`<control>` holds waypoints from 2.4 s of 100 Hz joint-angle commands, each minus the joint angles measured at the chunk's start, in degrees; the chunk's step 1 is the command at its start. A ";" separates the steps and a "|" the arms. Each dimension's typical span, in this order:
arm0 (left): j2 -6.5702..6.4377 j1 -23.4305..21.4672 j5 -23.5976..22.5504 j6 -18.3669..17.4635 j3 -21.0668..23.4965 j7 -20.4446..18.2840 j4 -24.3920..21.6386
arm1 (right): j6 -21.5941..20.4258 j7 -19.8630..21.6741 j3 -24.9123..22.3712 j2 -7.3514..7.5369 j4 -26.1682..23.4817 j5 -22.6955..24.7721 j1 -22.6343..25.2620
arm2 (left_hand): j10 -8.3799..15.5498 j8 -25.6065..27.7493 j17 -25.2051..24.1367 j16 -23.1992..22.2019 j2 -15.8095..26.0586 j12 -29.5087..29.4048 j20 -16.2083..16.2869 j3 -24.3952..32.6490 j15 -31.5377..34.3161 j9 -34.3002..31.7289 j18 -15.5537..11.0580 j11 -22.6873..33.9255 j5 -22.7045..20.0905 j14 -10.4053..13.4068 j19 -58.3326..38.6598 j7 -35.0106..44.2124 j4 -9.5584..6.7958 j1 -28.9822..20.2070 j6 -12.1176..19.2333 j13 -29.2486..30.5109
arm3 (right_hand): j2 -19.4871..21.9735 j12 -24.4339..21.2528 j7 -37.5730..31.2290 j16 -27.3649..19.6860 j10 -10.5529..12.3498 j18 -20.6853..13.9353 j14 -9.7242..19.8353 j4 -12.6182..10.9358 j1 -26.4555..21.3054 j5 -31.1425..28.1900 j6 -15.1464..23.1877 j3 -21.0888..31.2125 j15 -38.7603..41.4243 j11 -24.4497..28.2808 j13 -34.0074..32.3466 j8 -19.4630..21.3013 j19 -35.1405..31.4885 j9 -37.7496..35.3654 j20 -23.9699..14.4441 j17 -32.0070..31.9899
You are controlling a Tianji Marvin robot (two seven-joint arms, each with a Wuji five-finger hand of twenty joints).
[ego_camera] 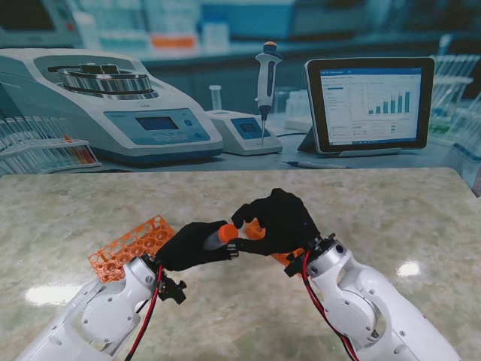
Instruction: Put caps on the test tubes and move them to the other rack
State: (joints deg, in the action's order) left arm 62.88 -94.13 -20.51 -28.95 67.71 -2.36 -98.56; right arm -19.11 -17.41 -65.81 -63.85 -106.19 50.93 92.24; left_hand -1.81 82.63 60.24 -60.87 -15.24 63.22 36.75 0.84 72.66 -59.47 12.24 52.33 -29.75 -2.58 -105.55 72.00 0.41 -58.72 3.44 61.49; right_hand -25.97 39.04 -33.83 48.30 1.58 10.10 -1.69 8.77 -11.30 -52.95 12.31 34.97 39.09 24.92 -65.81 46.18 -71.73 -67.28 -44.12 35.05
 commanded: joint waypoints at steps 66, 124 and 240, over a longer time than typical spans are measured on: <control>0.08 0.07 0.16 0.33 -0.30 -0.36 -0.36 | -1.71 -4.44 -0.62 0.47 -2.45 6.91 1.95 | 1.59 1.91 1.89 -0.61 3.01 -0.35 -0.79 0.56 2.03 -0.59 -7.58 -0.29 -0.51 0.60 -7.74 1.66 0.02 -1.90 2.99 2.10 | -9.57 -5.19 6.93 -0.88 -0.25 0.23 1.99 -2.44 -8.92 8.03 -4.19 -0.89 -3.97 -5.49 4.27 -5.86 2.23 8.77 0.42 -3.67; 0.07 0.13 0.20 0.26 -0.31 -0.39 -0.25 | -2.47 -4.92 1.34 0.44 -1.69 7.18 0.13 | 1.58 1.91 1.89 -0.61 3.01 -0.35 -0.80 0.54 2.03 -0.60 -7.58 -0.29 -0.52 0.60 -7.74 1.66 0.02 -1.85 2.99 2.10 | -11.94 -2.79 1.79 -0.97 1.00 0.08 2.68 -2.32 -18.96 4.40 -1.59 -5.49 -3.62 -1.61 1.52 -2.48 1.85 4.23 0.31 -2.15; 0.07 0.26 0.18 -0.50 -0.53 -0.27 0.00 | -0.38 -5.34 4.29 -0.08 0.02 5.23 -1.70 | 1.65 1.91 1.89 -0.61 2.97 -0.34 -0.80 0.56 2.03 -0.61 -7.58 -0.31 -0.52 0.60 -7.74 1.66 0.02 -1.76 2.99 2.10 | -6.06 0.96 -21.12 -0.15 2.88 -0.20 2.69 4.10 -24.27 -6.17 9.17 -6.47 5.36 6.66 -9.08 -14.95 -3.71 -11.36 -0.05 4.98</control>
State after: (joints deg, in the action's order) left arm 62.83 -93.87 -20.39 -29.15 67.27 -2.54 -98.09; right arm -20.12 -22.67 -62.09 -63.52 -106.69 55.90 90.29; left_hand -1.81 82.67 60.24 -60.87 -15.24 63.22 36.75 0.84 72.67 -59.47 12.06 52.33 -29.75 -2.58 -105.55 72.02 0.41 -58.71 3.45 61.49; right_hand -35.57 39.36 -45.31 47.26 2.94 10.11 0.07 13.41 -33.08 -50.36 8.87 22.09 42.75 30.19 -72.59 29.62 -73.20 -76.71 -44.07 39.73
